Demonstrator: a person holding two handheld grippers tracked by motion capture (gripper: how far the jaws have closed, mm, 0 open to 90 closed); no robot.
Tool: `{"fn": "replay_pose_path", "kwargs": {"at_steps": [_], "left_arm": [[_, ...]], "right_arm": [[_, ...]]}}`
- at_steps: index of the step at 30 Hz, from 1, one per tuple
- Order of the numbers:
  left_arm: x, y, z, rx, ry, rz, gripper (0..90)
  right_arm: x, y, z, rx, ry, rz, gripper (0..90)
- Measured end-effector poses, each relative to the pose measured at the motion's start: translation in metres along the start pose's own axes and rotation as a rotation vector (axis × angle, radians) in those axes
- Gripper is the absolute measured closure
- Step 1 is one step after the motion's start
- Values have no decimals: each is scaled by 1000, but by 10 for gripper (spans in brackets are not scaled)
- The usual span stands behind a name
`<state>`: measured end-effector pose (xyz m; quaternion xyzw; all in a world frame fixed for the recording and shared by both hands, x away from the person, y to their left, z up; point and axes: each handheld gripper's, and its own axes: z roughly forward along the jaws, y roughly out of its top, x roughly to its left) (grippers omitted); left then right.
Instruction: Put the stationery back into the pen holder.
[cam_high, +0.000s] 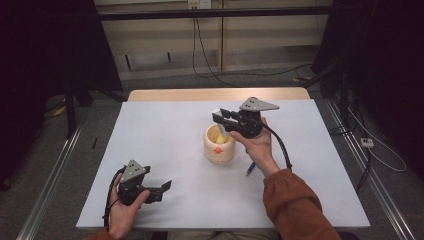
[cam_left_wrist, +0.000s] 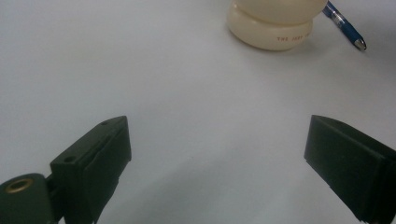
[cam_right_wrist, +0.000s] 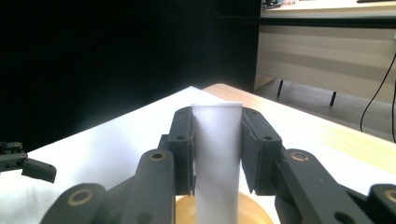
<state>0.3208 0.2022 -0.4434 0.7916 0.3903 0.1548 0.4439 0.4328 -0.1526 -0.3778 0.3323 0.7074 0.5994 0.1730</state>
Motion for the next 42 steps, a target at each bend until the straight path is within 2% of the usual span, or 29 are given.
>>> {"fn": "replay_pose_path", "kwargs": {"at_steps": [5,14,26,28,33,37,42], "left_arm": [[0,0,1,3,-1,1,73],[0,0,1,3,-3,0,73],[1,0,1,2,-5,1,73],[0,0,1,3,-4,2,73],[0,0,1,6,-3,0,73],[0,0,1,8,-4,2,73],[0,0,1,8,-5,2,73]], "right_arm": [[-5,-10,0,17,-13,26,680],[-3,-19,6,24,-2,27,679],[-6,-27,9,38,-11,36,669],[-6,-27,8,38,-6,55,578],[-7,-25,5,50,-8,68,422],[-9,-22,1,66,-30,56,317],[-13,-19,-6,127,-76,55,204]]}}
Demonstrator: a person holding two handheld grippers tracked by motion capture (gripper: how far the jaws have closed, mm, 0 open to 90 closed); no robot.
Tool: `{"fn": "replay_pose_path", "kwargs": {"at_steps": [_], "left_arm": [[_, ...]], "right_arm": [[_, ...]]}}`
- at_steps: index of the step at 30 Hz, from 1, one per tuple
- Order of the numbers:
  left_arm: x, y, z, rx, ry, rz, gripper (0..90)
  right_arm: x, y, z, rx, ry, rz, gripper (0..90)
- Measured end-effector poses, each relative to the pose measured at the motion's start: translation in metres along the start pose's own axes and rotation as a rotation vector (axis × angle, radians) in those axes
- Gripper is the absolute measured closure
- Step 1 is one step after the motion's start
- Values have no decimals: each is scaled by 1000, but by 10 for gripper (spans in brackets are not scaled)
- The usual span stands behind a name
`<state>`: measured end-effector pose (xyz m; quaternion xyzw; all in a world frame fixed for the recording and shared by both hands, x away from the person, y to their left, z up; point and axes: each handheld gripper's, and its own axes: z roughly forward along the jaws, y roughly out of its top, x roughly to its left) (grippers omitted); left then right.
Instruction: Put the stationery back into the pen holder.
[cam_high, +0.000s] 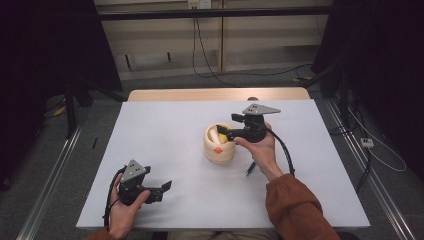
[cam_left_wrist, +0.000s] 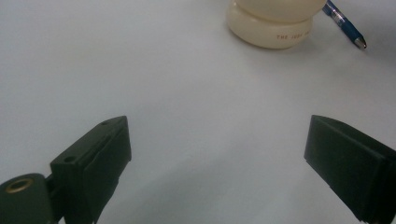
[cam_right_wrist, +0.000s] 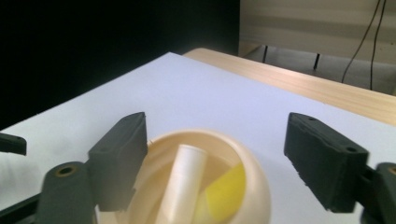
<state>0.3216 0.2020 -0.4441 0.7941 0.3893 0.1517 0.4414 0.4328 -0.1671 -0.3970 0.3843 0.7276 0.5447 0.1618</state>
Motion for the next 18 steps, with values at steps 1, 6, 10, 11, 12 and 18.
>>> {"fn": "replay_pose_path", "kwargs": {"at_steps": [1,6,10,11,12,18], "left_arm": [[0,0,0,0,0,0,73],[0,0,0,0,0,-2,73],[0,0,0,0,0,-2,73],[0,0,0,1,-1,-2,73],[0,0,0,1,1,-3,73],[0,0,1,2,0,-4,73]], "right_arm": [[-1,1,-2,21,-12,-8,189],[-7,2,-12,38,-38,5,123],[-11,3,-22,43,-53,8,94],[-12,3,-24,44,-55,9,88],[-14,4,-27,46,-58,9,86],[-25,-3,-45,55,-70,27,81]]}}
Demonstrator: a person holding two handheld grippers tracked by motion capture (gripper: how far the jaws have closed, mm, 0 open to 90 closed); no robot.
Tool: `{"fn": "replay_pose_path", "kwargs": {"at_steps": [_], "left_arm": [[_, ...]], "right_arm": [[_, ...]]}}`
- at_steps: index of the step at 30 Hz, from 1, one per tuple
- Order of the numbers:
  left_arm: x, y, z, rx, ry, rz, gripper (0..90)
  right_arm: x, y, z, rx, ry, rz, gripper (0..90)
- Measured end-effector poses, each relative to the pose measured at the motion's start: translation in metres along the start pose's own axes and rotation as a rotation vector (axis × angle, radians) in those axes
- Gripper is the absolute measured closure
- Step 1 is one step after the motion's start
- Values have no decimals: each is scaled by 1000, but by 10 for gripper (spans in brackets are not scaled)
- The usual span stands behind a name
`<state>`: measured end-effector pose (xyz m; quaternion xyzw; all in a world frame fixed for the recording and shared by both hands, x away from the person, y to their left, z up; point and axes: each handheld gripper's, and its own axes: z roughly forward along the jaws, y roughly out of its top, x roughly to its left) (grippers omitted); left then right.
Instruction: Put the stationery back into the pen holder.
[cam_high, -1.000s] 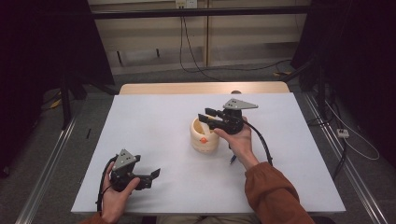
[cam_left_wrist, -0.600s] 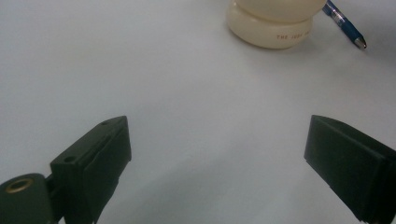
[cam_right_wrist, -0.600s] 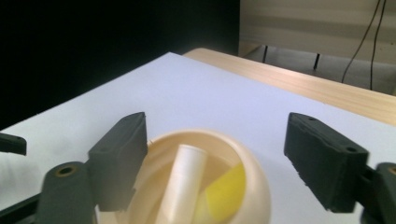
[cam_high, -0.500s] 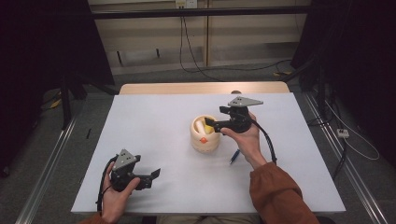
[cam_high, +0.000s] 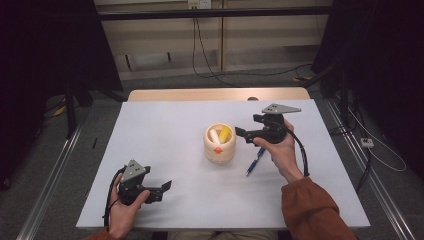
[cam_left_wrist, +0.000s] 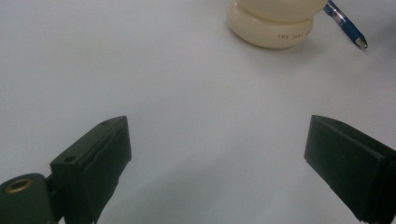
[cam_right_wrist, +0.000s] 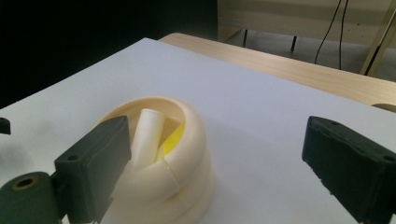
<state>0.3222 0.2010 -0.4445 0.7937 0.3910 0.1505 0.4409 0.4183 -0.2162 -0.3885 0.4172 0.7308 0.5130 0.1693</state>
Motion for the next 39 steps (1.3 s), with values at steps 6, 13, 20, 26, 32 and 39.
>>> {"fn": "replay_pose_path", "kwargs": {"at_steps": [6,13,20,26,32,39], "left_arm": [[0,0,0,-1,-1,2,73],[0,0,0,1,1,1,73],[0,-1,1,6,-2,-4,73],[0,-1,0,4,-5,-1,73],[0,0,0,5,-7,4,74],[1,0,0,3,1,-1,74]], "right_arm": [[-7,-9,-7,18,-2,16,87],[-18,-24,-22,43,-28,30,96],[-30,-31,-23,71,-126,31,139],[-31,-33,-18,114,-149,-35,238],[-40,-36,-18,148,-119,-16,522],[-45,-37,-18,163,-93,-39,776]]}}
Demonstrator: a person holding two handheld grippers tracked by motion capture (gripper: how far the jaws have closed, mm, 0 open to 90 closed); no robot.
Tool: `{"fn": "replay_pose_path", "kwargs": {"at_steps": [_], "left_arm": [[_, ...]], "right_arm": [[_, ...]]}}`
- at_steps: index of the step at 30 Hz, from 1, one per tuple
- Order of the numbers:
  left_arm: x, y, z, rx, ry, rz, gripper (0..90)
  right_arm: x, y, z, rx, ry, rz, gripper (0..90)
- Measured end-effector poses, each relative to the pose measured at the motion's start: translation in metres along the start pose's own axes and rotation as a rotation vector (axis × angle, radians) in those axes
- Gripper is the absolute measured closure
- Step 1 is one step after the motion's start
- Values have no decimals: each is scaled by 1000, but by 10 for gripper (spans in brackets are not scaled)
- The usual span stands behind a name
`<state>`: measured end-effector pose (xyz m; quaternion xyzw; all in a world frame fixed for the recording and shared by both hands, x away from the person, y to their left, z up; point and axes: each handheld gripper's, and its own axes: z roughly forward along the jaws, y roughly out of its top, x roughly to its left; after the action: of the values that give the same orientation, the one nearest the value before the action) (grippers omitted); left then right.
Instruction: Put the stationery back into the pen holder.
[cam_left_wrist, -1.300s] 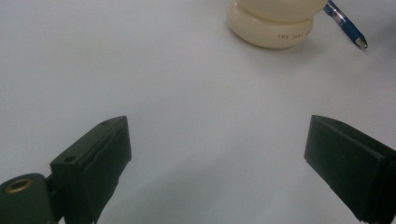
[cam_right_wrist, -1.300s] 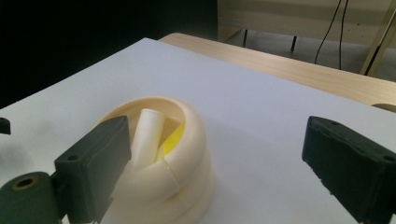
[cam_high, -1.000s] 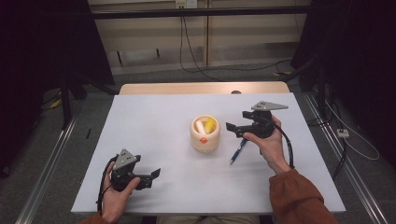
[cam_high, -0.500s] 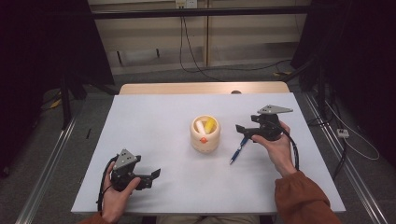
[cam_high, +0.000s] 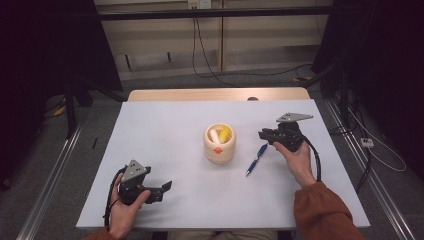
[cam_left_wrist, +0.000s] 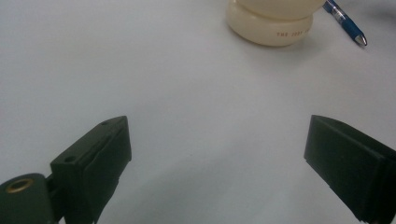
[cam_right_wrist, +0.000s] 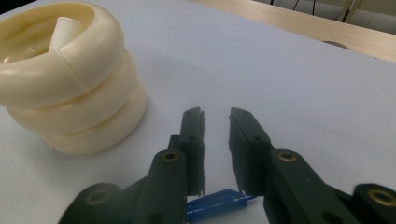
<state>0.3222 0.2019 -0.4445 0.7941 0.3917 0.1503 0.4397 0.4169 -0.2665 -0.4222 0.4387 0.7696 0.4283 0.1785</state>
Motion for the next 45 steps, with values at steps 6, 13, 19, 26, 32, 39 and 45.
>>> {"fn": "replay_pose_path", "kwargs": {"at_steps": [6,13,19,26,32,39,45], "left_arm": [[0,0,0,0,-4,1,73],[0,0,1,1,-7,1,74],[0,0,1,0,-8,1,74],[-1,0,1,7,-15,7,74],[-1,0,1,7,-18,9,74],[-1,0,1,8,-19,8,74],[-1,0,1,5,-22,6,74]], "right_arm": [[-3,0,1,61,25,26,878],[-4,-5,11,142,49,11,900],[1,-7,22,230,29,-39,900],[1,-8,29,258,54,-35,900],[4,-9,38,288,58,-70,900],[4,-13,42,316,36,-75,900],[5,-13,40,328,17,-92,900]]}}
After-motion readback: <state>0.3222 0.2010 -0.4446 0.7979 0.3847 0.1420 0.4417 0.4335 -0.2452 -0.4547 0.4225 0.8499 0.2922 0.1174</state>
